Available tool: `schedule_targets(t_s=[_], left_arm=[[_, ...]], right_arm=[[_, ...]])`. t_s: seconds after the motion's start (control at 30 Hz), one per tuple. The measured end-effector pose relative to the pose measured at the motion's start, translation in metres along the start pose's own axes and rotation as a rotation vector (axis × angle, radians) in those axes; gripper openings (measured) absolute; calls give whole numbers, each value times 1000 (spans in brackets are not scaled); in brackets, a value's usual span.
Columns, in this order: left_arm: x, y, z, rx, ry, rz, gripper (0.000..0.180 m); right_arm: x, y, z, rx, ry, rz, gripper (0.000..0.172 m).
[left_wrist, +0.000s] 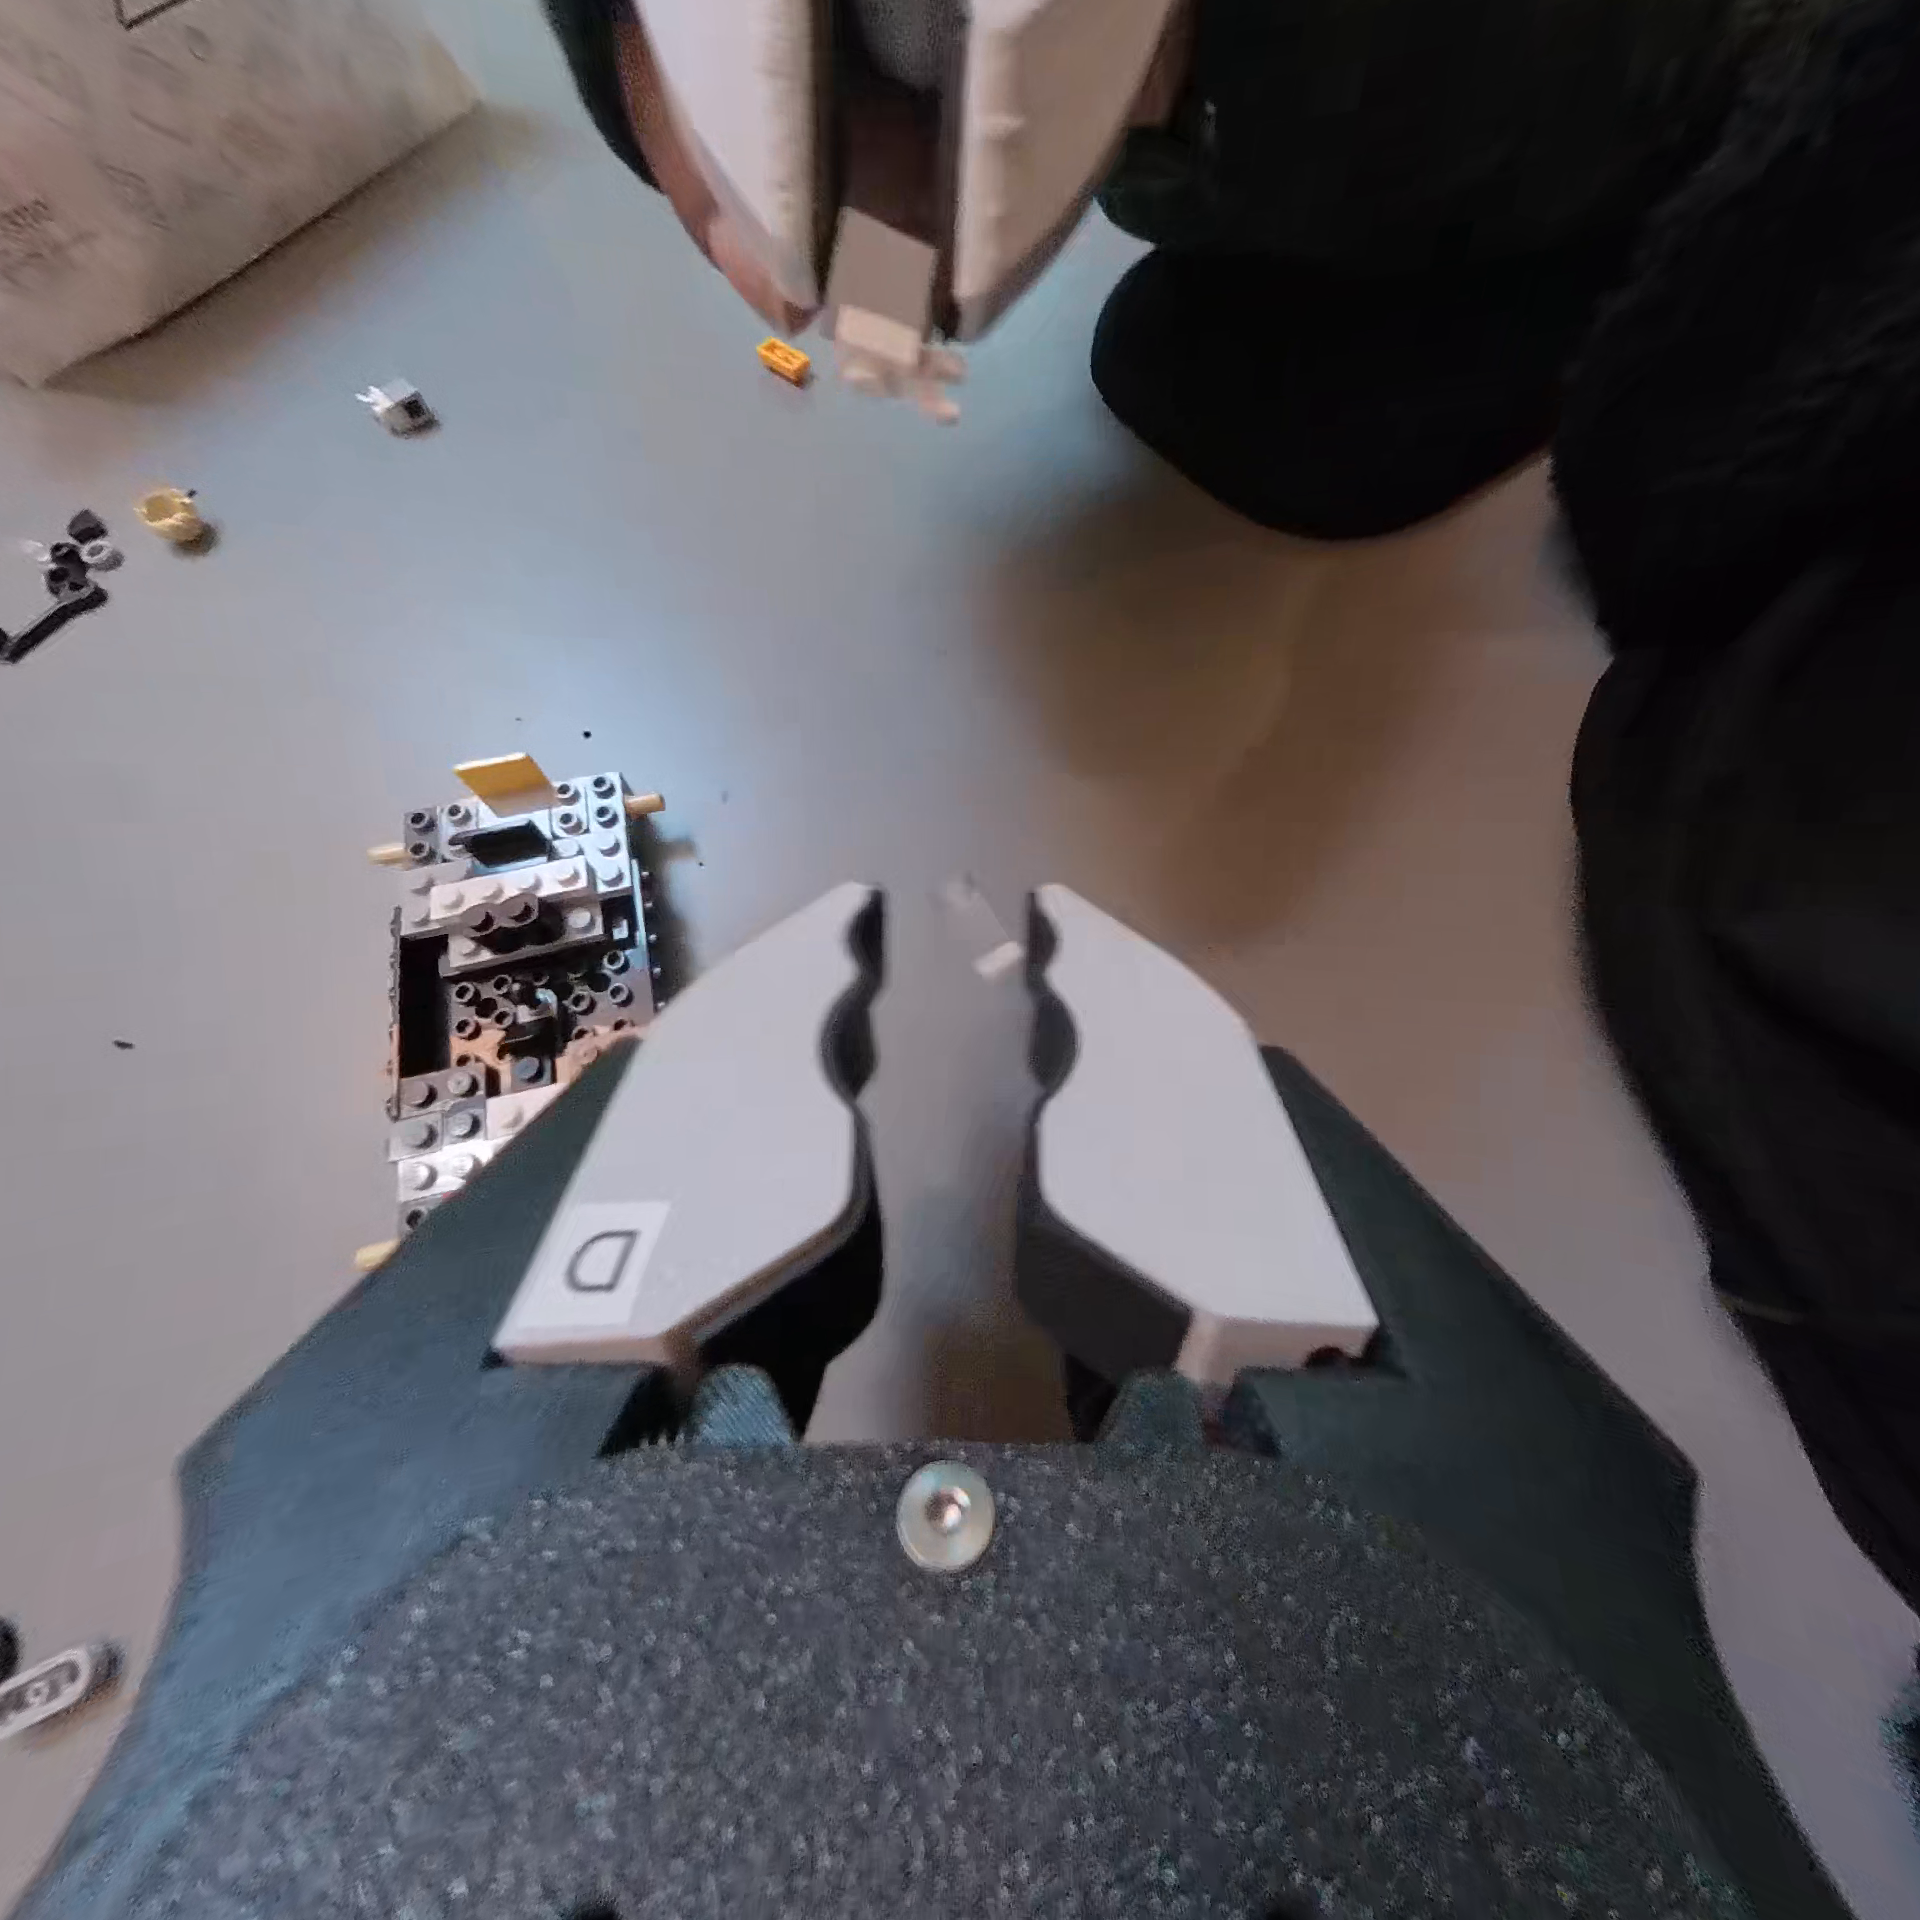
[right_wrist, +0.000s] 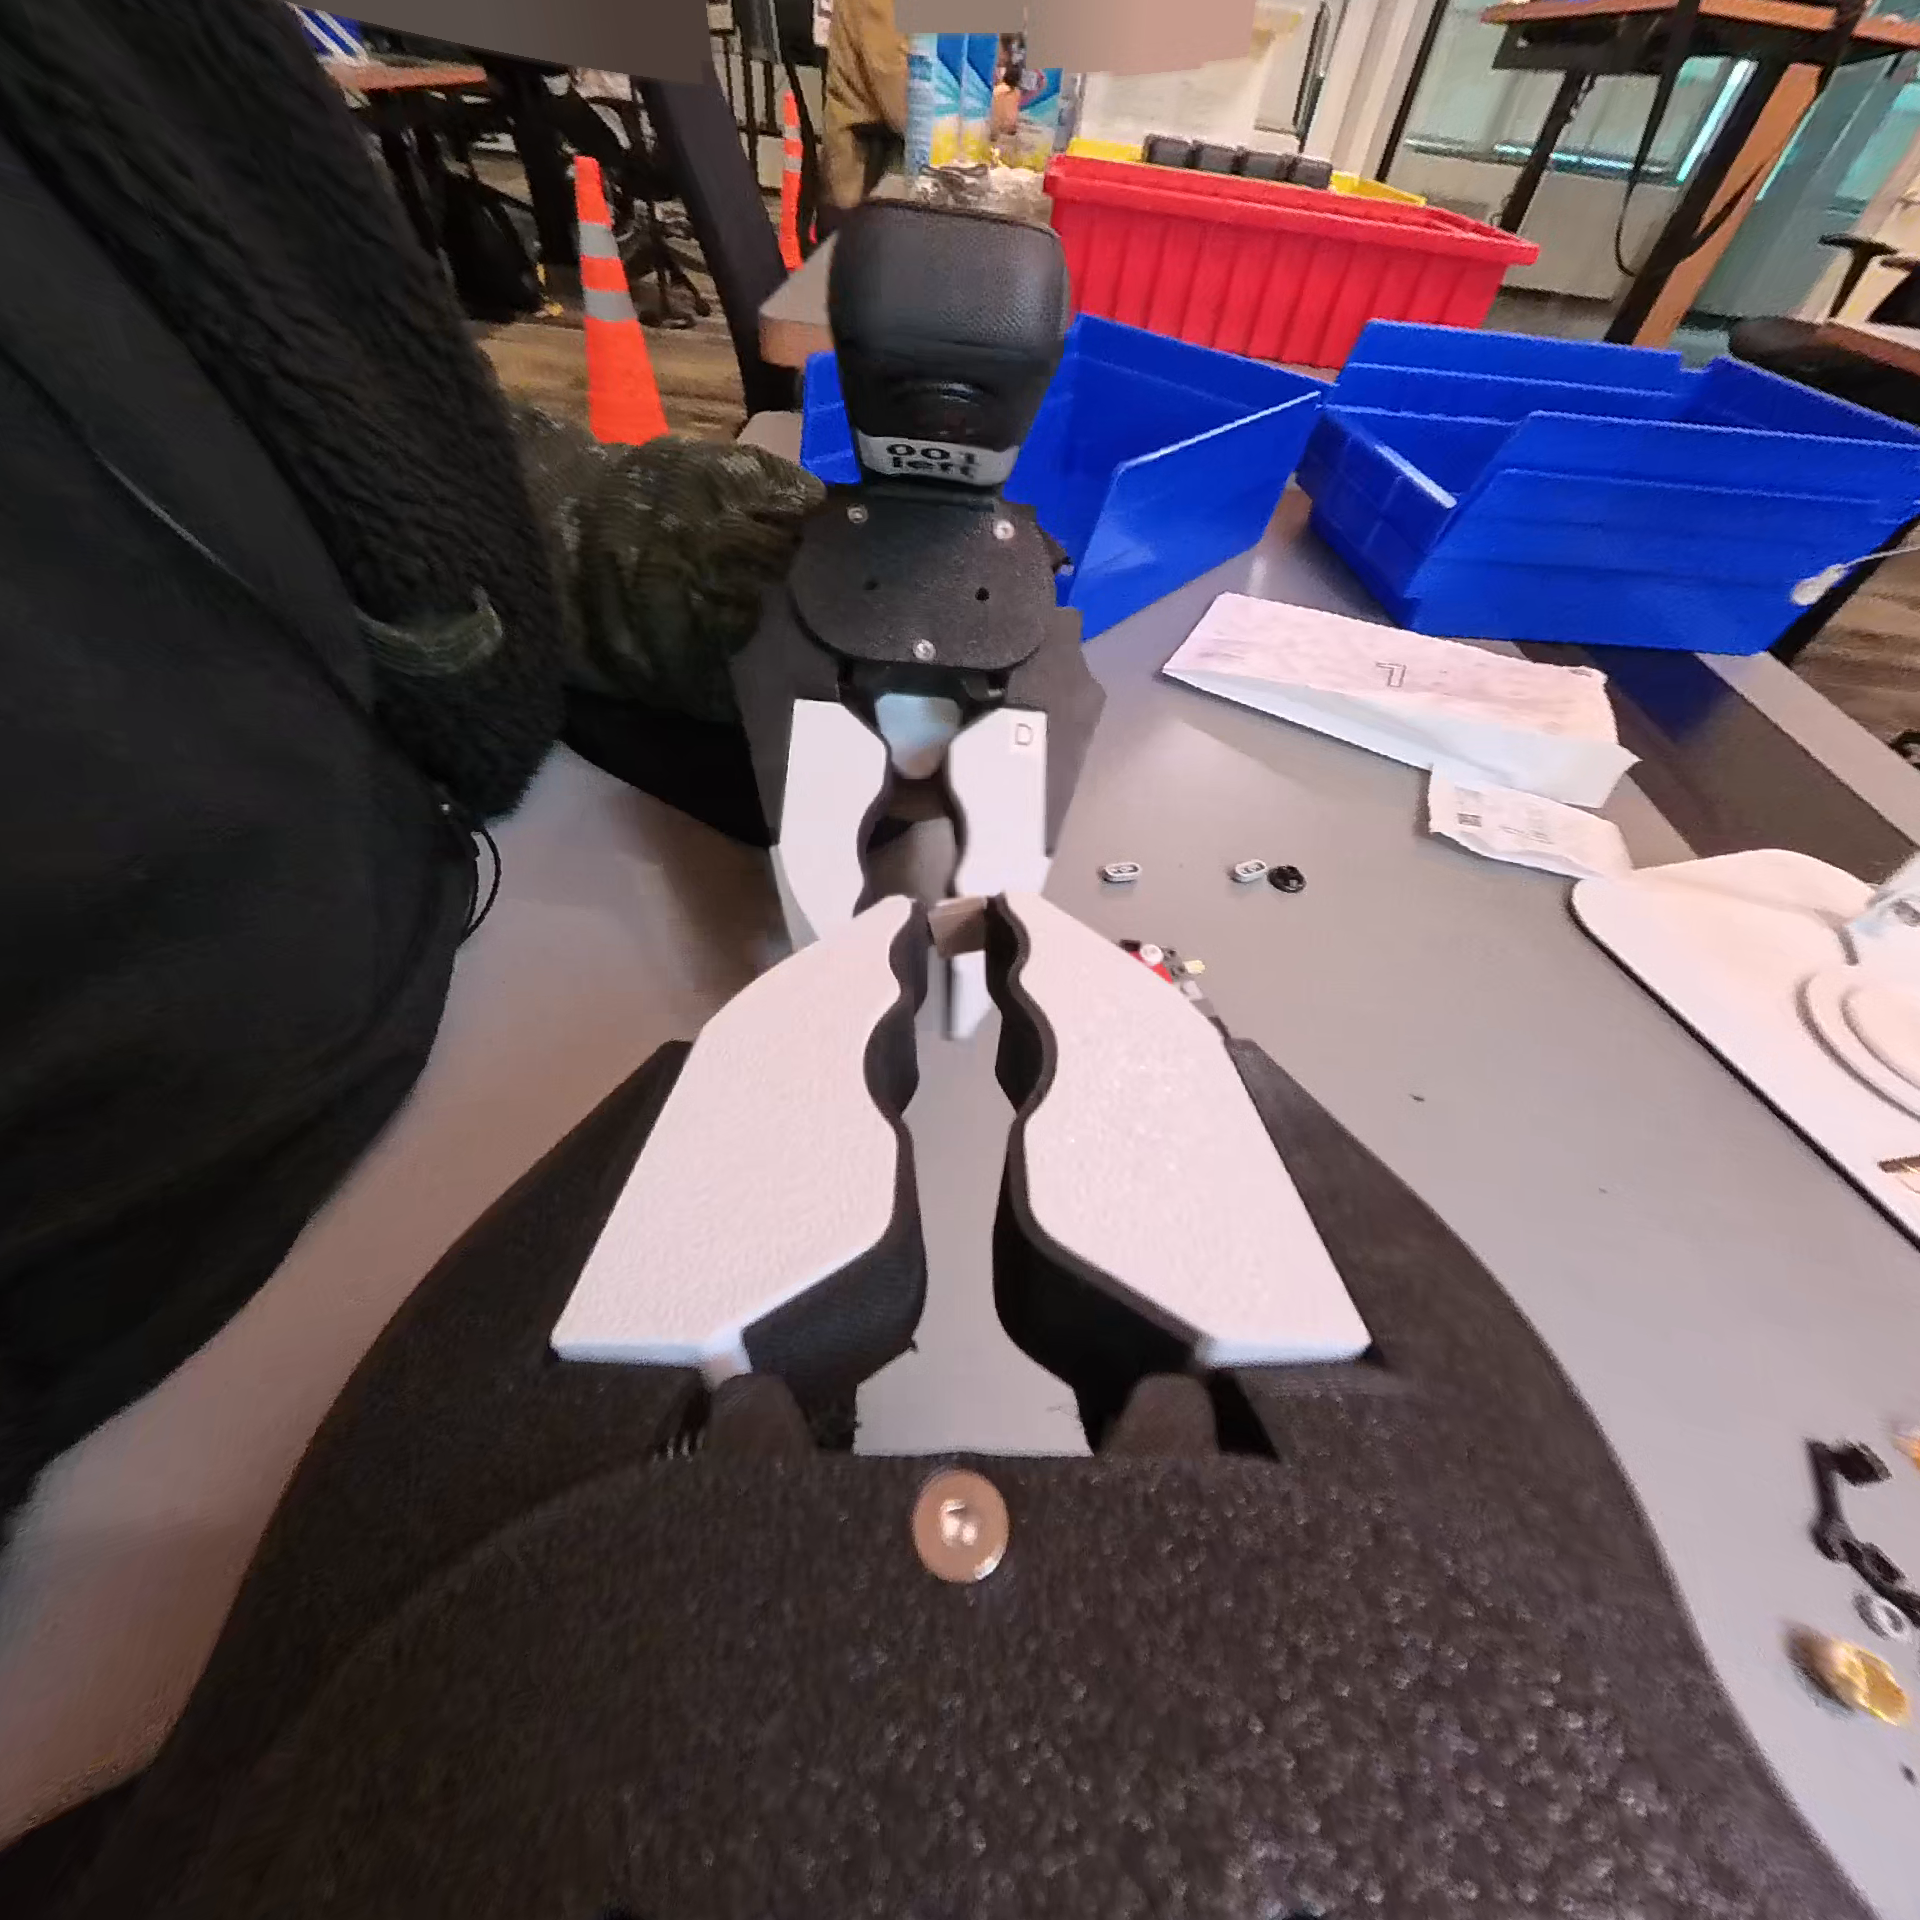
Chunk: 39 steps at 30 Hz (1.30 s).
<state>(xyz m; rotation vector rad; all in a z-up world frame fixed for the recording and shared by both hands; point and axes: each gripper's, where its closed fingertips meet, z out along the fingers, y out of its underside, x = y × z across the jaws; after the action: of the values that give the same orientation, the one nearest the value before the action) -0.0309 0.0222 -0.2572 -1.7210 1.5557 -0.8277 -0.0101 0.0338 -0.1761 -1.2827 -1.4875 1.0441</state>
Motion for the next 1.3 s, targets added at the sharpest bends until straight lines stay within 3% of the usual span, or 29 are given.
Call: schedule_targets(t_s=[0.07, 0.33, 0.63, 0.8, 0.93, 1.03, 1.17, 1.23, 1.3], left_arm=[[1, -4, -3, 37, 19, -31, 33], [12, -64, -39, 457, 313, -346, 16], [29, -72, -41, 500, 544, -498, 7], [27, -72, -43, 491, 555, -516, 2], [4, -67, -63, 562, 481, -556, 2], [-6, -58, -63, 518, 372, -525, 2], [-34, -24, -58, 236, -28, -322, 3], [-55, -18, -89, 197, -233, -290, 3], [-87, 1, -140, 124, -548, -301, 3]], right_arm=[[-3, -1, 3, 17, -18, 11, 10], [-18, -6, 17, 45, -34, -65, 11], [-27, -17, 18, 93, -37, -143, 10], [-27, -20, 16, 87, -24, -157, 10], [-19, -24, 1, 113, 6, -148, 10], [-13, -21, -2, 109, 23, -125, 10], [-11, -4, 7, 39, 12, -85, 10], [-7, 2, 7, 21, 24, -72, 10], [-1, 5, 6, 11, 50, -54, 10]])
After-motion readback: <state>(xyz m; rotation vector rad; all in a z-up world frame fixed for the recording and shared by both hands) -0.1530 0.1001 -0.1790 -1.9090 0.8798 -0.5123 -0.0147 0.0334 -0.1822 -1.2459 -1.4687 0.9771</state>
